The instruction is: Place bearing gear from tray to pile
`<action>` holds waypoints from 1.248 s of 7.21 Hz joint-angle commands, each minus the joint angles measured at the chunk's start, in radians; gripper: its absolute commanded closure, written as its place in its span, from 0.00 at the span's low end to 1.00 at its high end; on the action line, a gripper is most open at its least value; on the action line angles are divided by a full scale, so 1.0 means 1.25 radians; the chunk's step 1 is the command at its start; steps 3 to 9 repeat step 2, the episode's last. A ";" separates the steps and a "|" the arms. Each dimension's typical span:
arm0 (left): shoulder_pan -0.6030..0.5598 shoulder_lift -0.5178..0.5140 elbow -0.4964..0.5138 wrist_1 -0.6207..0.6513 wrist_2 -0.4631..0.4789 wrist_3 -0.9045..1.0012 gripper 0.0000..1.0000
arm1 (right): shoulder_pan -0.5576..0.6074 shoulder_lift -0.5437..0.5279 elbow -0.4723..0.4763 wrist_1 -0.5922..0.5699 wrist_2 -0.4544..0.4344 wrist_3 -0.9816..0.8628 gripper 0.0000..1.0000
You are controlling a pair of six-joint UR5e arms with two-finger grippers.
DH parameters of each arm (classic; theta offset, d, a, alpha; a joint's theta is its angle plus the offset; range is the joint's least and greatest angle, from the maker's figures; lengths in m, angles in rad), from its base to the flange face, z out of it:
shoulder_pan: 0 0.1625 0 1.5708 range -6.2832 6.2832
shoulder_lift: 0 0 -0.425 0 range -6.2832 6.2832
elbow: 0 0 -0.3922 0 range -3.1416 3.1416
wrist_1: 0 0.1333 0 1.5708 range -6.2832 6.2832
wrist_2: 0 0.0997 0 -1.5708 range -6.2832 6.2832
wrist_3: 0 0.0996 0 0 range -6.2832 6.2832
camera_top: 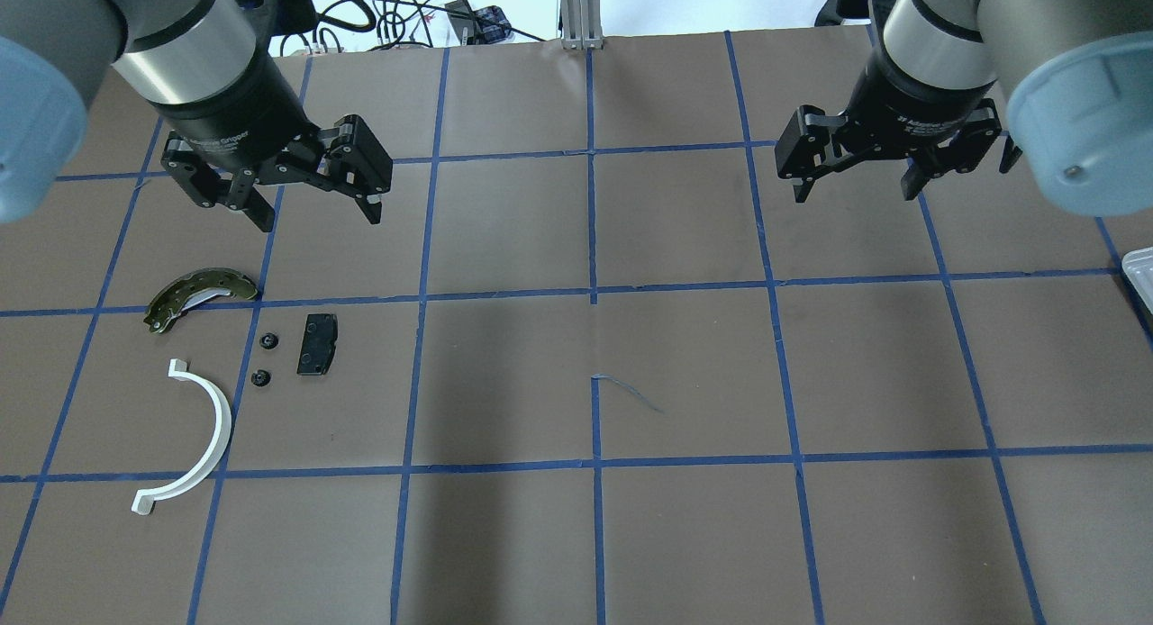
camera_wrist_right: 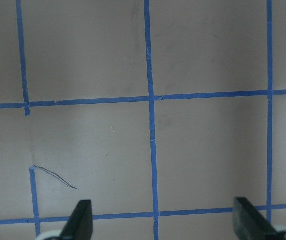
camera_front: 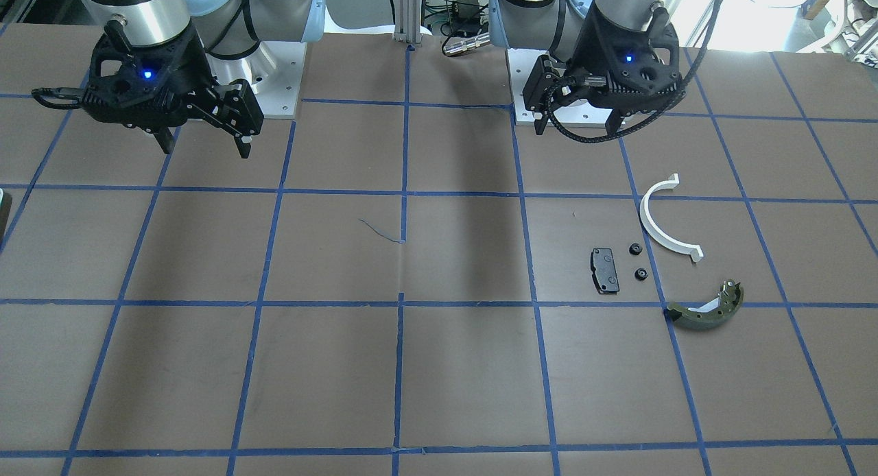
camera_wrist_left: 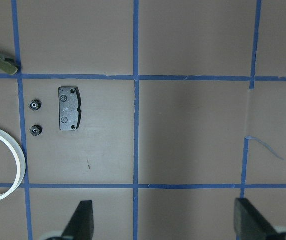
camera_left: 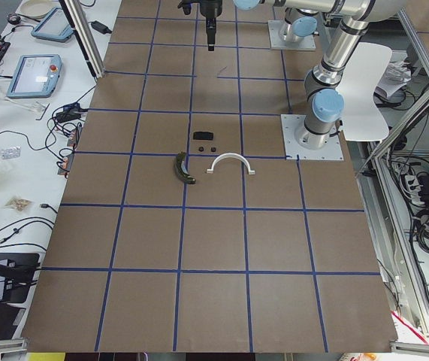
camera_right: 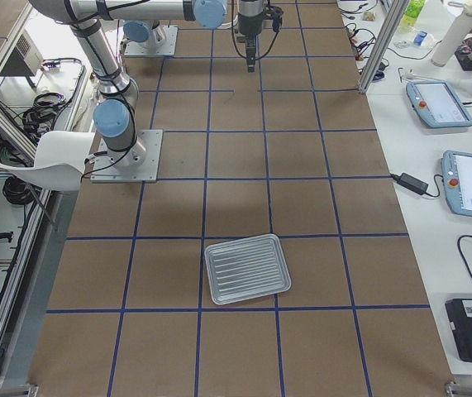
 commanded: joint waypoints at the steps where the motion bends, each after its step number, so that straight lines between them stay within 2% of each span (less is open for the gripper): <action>1: 0.000 0.001 0.001 0.002 0.001 0.000 0.00 | 0.000 0.000 -0.003 -0.001 0.001 -0.001 0.00; 9: 0.002 0.003 0.001 0.000 0.001 0.001 0.00 | -0.001 0.000 -0.003 -0.002 0.002 0.000 0.00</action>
